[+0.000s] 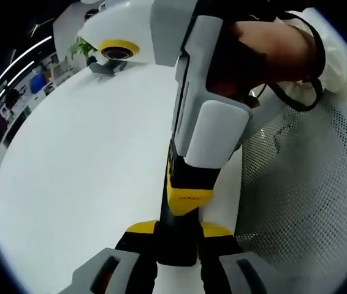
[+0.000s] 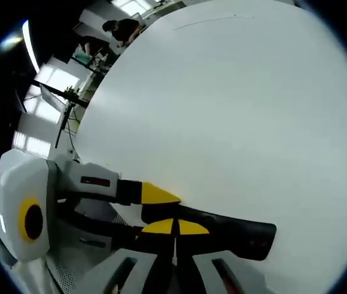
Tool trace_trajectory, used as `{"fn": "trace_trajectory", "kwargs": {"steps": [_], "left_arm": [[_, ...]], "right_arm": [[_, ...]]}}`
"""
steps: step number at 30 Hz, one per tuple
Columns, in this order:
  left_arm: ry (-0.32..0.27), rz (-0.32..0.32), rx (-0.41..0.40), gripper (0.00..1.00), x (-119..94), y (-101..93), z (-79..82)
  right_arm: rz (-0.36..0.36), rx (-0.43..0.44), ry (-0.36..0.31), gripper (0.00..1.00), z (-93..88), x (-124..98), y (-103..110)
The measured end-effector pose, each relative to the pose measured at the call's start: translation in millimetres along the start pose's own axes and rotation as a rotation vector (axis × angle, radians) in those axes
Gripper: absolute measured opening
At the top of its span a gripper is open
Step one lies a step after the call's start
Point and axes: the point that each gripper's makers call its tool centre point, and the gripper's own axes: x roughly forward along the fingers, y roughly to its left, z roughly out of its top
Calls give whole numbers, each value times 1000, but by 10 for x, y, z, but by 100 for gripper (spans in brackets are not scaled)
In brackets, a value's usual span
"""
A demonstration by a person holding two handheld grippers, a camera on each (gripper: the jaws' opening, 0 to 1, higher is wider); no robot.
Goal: Press the specified remote control buttons in sequence, fully releasing each button before pressing the next.
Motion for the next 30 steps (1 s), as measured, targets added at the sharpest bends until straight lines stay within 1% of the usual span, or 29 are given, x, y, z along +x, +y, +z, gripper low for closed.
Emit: {"fn": "trace_trajectory", "kwargs": {"steps": [4, 7, 9, 12, 13, 17, 18, 19, 20, 21, 23, 24, 25, 26, 28, 30], "left_arm": [[-7, 3, 4, 24, 0, -2, -1], [-28, 4, 13, 24, -4, -5, -8], [-43, 4, 18, 24, -10, -7, -12], [-55, 3, 20, 24, -3, -4, -8], [-56, 3, 17, 24, -4, -3, -6], [-53, 3, 18, 24, -2, -2, -4], [-52, 3, 19, 24, -4, -2, -2], [-52, 1, 21, 24, -5, -2, -1], [-53, 1, 24, 24, -4, 3, -3], [-61, -1, 36, 24, -5, 10, -3], [-79, -5, 36, 24, -8, 35, -9], [-81, -5, 37, 24, -10, 47, -9], [-80, -6, 38, 24, -13, 61, -6], [-77, -8, 39, 24, -13, 71, -2], [-65, -18, 53, 23, -10, 91, 4], [-56, -24, 63, 23, -7, 117, 11]], "right_arm": [[2, 9, -9, 0, -4, -7, -1], [-5, -26, -15, 0, -3, -19, 10], [-33, -71, -38, 0, 17, -29, -5], [-42, -87, -58, 0, 25, -83, 23], [-38, -95, -109, 0, 71, -149, 70], [-30, -89, -166, 9, 136, -287, 85], [-35, -92, -191, 10, 159, -342, 76], [-35, -93, -198, 11, 165, -360, 72], [-40, -99, -242, 12, 208, -446, 60], [-40, -103, -257, 13, 220, -487, 59], [-33, -108, -264, 13, 199, -568, 63], [-42, -113, -296, 15, 219, -635, 56], [-52, -138, -333, 17, 259, -686, 45], [-59, -153, -360, 20, 266, -754, 43], [-62, -160, -375, 24, 242, -833, 59], [-56, -146, -377, 26, 221, -894, 48]]}}
